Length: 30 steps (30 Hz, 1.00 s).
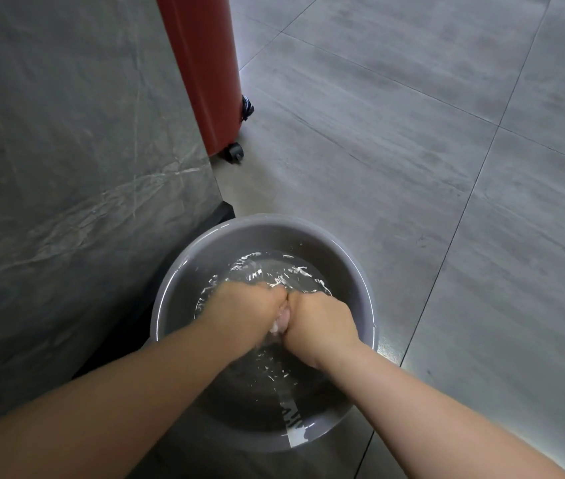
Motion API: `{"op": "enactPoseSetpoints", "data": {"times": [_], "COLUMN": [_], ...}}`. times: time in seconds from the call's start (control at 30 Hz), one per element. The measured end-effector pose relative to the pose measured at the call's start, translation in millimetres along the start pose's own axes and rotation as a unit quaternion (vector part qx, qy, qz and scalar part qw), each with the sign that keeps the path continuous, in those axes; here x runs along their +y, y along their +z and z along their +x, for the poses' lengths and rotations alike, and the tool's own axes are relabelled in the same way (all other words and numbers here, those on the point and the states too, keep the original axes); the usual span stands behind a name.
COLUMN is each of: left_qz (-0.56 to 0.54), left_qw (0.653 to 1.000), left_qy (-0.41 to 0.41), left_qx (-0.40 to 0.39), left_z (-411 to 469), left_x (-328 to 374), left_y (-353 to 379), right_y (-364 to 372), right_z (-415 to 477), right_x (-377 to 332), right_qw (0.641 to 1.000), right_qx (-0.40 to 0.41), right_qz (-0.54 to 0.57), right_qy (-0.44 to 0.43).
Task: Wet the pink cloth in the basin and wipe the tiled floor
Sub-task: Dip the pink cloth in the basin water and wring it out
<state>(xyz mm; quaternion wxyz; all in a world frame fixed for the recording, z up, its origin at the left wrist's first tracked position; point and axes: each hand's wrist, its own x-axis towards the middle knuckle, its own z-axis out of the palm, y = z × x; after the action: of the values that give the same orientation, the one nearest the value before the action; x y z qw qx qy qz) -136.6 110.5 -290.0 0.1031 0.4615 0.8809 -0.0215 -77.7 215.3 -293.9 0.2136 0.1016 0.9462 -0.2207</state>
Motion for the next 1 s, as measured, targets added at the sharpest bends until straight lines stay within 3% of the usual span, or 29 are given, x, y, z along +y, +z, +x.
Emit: {"op": "enactPoseSetpoints", "data": {"times": [0.13,0.33,0.4,0.47,0.57,0.6,0.63,0.7,0.73,0.77,0.8,0.9,0.93,1.0], "left_qz": [0.035,0.024,-0.067,-0.192,-0.310,-0.405,-0.526,-0.720,-0.764,-0.781,-0.791,-0.753,-0.755,-0.764], "left_qw": [0.995,0.987,0.992,0.977,0.927,0.886,0.815,0.623,0.558,0.532,0.520,0.573,0.576,0.584], "left_qy": [0.025,0.076,0.041,-0.077,-0.211,-0.222,-0.232,-0.279,-0.299,-0.305,-0.308,-0.322,-0.313,-0.268], "left_qx": [0.087,0.142,0.101,0.060,-0.031,-0.047,-0.071,-0.122,-0.127,-0.117,-0.097,-0.039,-0.038,-0.059], "left_z": [7.4,11.3,3.8,-4.5,-21.6,-25.1,-27.4,-30.9,-32.7,-35.0,-38.4,-60.8,-69.6,-85.9], "left_x": [-12.7,-26.7,-25.9,-20.8,-4.1,2.9,11.3,29.9,37.3,44.4,52.5,80.6,88.2,101.1], "left_y": [4.6,12.8,8.5,-10.6,-53.5,-67.7,-84.0,-125.0,-141.5,-158.4,-175.6,-230.1,-252.1,-299.8], "right_y": [-5.1,-11.4,-9.9,-18.7,-50.3,-61.6,-72.6,-94.5,-105.1,-115.3,-125.6,-162.4,-181.7,-226.4], "right_z": [4.2,11.7,8.2,-0.7,-28.3,-39.2,-51.2,-79.2,-94.9,-111.6,-128.3,-182.8,-200.6,-235.1], "right_x": [0.0,3.0,1.8,2.0,0.9,-1.1,-4.2,-14.6,-22.0,-29.0,-36.1,-55.4,-59.3,-64.6], "right_qw": [0.990,0.956,0.959,0.969,0.976,0.975,0.974,0.973,0.972,0.972,0.974,0.965,0.942,0.863], "right_qx": [0.016,-0.110,-0.107,-0.075,-0.012,0.011,0.033,0.062,0.070,0.074,0.078,0.067,0.068,0.049], "right_qz": [0.138,0.264,0.250,0.215,0.179,0.176,0.175,0.174,0.178,0.185,0.187,0.248,0.320,0.490], "right_qy": [0.031,0.066,0.075,0.091,0.126,0.134,0.137,0.142,0.137,0.125,0.104,0.058,0.069,0.114]}}
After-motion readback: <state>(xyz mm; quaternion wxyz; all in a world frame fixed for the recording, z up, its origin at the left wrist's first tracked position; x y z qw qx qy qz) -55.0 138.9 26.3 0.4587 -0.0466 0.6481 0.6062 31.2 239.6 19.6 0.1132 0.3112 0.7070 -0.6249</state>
